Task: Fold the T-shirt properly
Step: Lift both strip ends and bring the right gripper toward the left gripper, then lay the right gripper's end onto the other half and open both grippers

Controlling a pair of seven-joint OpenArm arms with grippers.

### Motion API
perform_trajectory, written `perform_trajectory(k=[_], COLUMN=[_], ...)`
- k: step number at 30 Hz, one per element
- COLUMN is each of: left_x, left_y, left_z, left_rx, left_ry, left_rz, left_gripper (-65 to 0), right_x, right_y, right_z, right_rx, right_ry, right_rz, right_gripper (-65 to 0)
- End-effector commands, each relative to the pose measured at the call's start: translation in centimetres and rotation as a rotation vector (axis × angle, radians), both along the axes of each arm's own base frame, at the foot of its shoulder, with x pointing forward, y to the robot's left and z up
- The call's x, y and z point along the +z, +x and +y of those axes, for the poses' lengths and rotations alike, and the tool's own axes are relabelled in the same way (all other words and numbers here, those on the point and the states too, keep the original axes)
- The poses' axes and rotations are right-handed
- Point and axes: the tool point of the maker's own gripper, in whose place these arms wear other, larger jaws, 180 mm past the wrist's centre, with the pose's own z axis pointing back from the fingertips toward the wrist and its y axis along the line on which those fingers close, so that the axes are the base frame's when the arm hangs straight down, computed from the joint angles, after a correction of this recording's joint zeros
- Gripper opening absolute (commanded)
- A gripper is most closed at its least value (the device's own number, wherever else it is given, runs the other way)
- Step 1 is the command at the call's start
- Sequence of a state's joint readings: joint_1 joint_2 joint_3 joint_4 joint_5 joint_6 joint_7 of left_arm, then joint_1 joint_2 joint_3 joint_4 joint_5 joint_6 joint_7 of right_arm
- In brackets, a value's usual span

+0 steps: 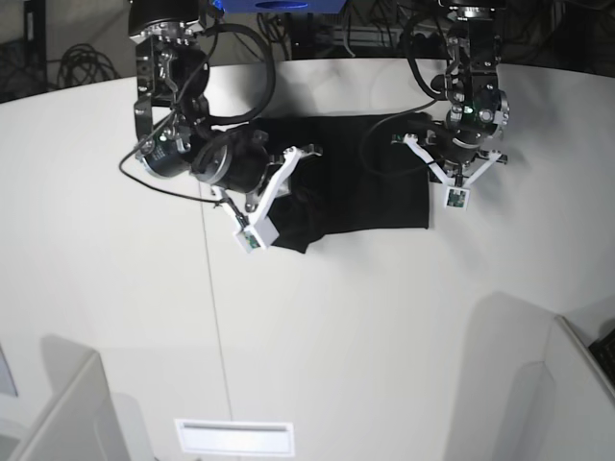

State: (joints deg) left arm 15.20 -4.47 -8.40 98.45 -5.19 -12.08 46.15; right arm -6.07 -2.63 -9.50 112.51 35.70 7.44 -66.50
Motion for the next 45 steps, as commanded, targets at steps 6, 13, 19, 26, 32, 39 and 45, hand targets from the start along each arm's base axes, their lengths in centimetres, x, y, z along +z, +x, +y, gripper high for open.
perform_trajectory(k=[6, 13, 19, 26, 32, 39, 45], left_x=[-0.1, -0.2, -0.2, -0.1, 0.6, 3.4, 4.7], left_y=[-0.4, -0.6, -0.6, -1.1, -1.8, -4.4, -7.9], left_z=[-1.2, -1.1, -0.8, -0.6, 2.1, 8.0, 11.8], left_rx=[-0.029, -0.029, -0.019, -0.021, 0.052, 0.183, 0.355], left_ry=[-0.035, -0.034, -0.031, -0.025, 0.001, 0.093, -0.027], left_rz=[0.023, 0.029, 0.028, 0.031, 0.017, -0.023, -0.050], left_gripper=[-65.0, -65.0, -65.0, -65.0, -65.0, -65.0, -65.0], right_x=[2.4, 2.9, 2.2, -0.6, -2.4, -3.1, -2.7], right_y=[0.0, -0.2, 0.3, 0.6, 0.9, 1.0, 1.6], right_z=[3.0, 5.2, 7.9, 10.3, 10.7, 10.6, 10.6], right_rx=[0.043, 0.030, 0.046, 0.040, 0.025, -0.001, -0.022], right_ry=[0.091, 0.141, 0.150, 0.133, 0.101, 0.090, 0.097], right_rz=[-0.047, -0.033, -0.011, 0.023, 0.058, 0.090, 0.069], right_gripper=[-65.0, -65.0, -65.0, -65.0, -65.0, -65.0, -65.0])
